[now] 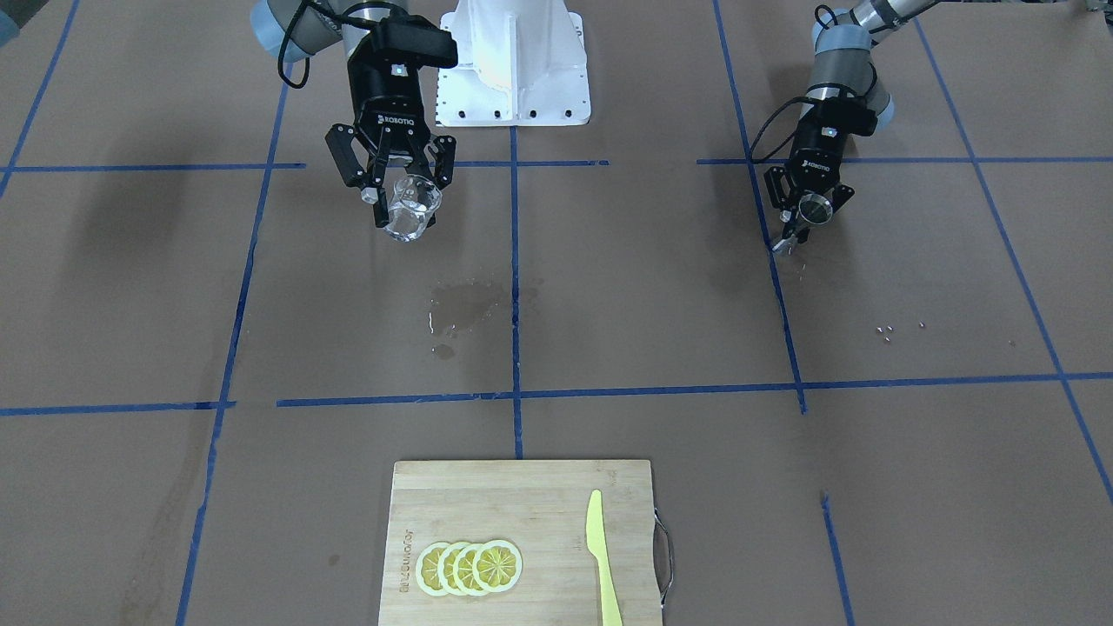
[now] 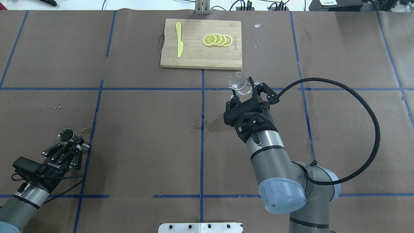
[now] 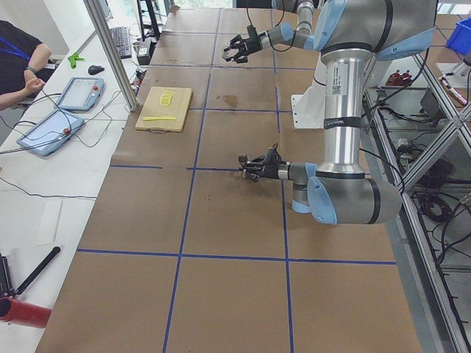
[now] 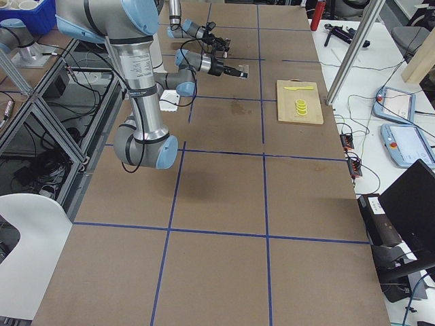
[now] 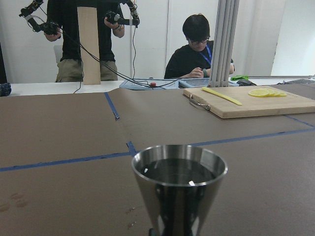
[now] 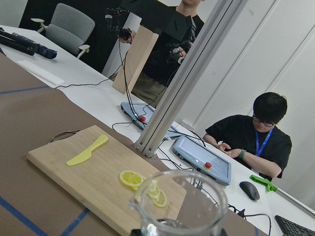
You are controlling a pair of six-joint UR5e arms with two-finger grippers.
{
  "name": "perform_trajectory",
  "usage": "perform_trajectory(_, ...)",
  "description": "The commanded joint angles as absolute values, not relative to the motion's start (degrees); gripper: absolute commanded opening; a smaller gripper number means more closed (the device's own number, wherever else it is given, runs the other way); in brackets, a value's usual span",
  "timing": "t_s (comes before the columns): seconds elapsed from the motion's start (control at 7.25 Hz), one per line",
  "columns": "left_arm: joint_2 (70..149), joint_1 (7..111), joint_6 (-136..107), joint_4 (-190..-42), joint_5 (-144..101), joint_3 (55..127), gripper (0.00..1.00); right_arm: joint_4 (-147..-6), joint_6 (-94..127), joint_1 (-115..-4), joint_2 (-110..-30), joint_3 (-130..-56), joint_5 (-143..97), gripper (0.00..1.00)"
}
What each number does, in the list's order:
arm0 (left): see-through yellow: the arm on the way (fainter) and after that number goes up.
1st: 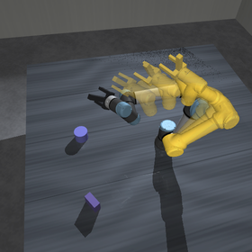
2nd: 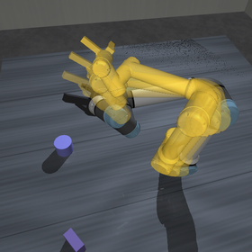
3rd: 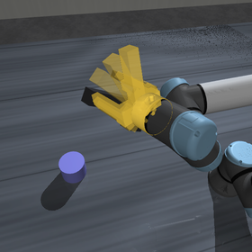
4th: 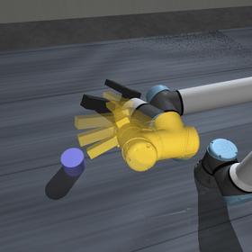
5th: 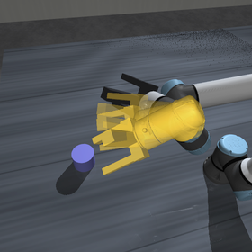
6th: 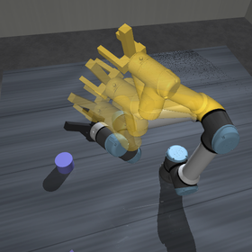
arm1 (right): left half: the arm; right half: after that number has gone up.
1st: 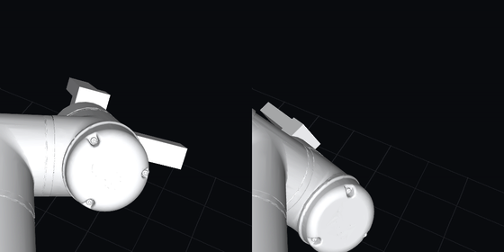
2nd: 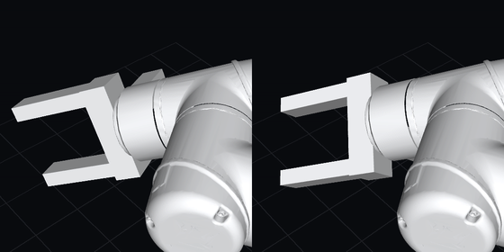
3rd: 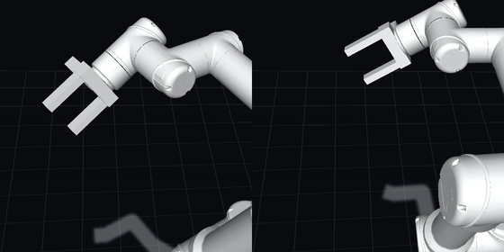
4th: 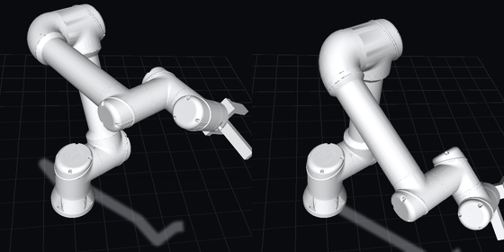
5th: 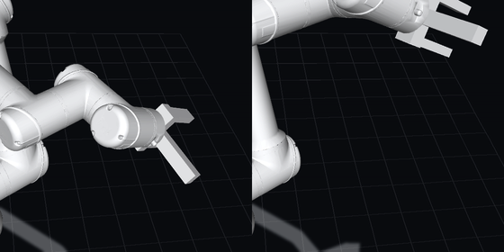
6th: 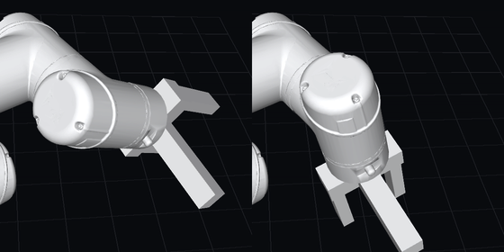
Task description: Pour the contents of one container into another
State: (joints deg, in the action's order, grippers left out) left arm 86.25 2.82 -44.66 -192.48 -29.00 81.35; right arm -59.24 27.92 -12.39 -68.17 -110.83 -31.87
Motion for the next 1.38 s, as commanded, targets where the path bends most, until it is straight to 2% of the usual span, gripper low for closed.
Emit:
perform_trajectory(0.0,86.3,2.8,-44.6,-192.5,-29.0,81.4,0.06,-59.2,27.9,-12.4,-68.1,-110.8,-31.8,0.00)
perform_trajectory(0.28,86.2,2.8,-44.4,-192.5,-29.0,81.3,0.10,-59.2,27.9,-12.4,-68.1,-110.8,-31.8,0.00)
perform_trajectory(0.83,86.3,2.8,-44.1,-192.5,-29.0,80.9,0.33,-59.2,27.9,-12.4,-68.1,-110.8,-31.9,0.00)
perform_trajectory(1.24,86.3,2.8,-44.1,-192.6,-29.0,80.9,0.40,-59.2,27.9,-12.4,-68.0,-110.9,-31.8,0.00)
